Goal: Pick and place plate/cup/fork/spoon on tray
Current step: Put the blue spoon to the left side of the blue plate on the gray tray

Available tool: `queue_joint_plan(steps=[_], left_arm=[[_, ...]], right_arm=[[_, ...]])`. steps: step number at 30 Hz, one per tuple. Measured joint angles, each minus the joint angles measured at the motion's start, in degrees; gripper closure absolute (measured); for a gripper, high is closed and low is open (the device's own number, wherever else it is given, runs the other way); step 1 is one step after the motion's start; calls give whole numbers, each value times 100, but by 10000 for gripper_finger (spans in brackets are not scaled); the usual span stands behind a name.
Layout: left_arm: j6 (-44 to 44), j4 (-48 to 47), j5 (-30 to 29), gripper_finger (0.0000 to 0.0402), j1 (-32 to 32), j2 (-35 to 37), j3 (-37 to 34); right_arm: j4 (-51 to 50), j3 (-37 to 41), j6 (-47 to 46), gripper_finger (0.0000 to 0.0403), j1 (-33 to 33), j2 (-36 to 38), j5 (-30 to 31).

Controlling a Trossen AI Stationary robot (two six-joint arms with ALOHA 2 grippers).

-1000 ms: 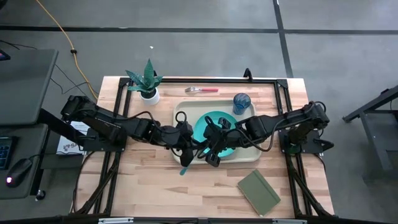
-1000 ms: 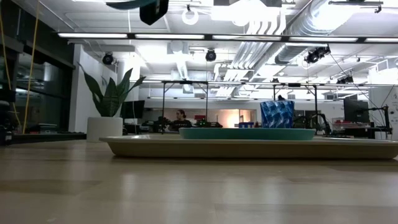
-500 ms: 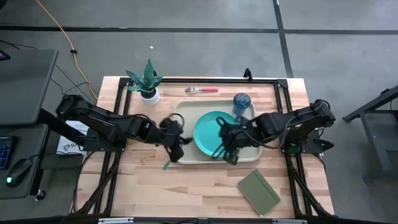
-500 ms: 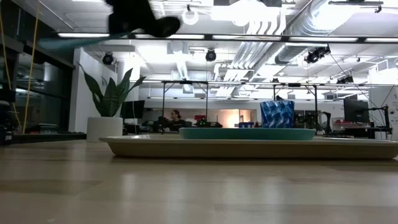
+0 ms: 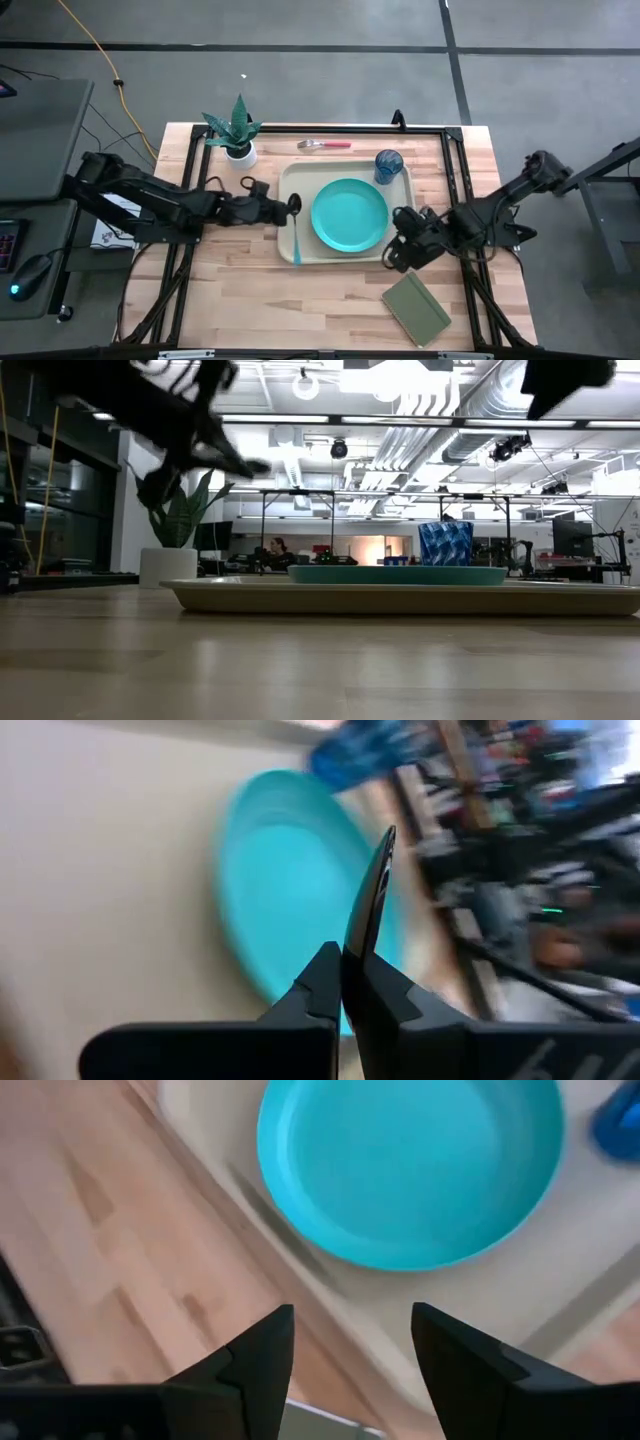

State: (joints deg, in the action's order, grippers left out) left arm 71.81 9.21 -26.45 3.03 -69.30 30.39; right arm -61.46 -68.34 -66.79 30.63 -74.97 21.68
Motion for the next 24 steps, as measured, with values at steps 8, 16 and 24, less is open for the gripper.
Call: queue_joint_plan(steps=[8,16,24], left_arm=[[140,-213,294,401,-539,-807,3],[-342,-664,899,401,-1242,-933,4],[-603,-1095,1298,401,-1618,-1004,2]], right_arm=[[1497,1193,-671,208,206,504,94],[2253,1491,-642,208,206,447,110],[2268,1491,-629,208,206,445,293]])
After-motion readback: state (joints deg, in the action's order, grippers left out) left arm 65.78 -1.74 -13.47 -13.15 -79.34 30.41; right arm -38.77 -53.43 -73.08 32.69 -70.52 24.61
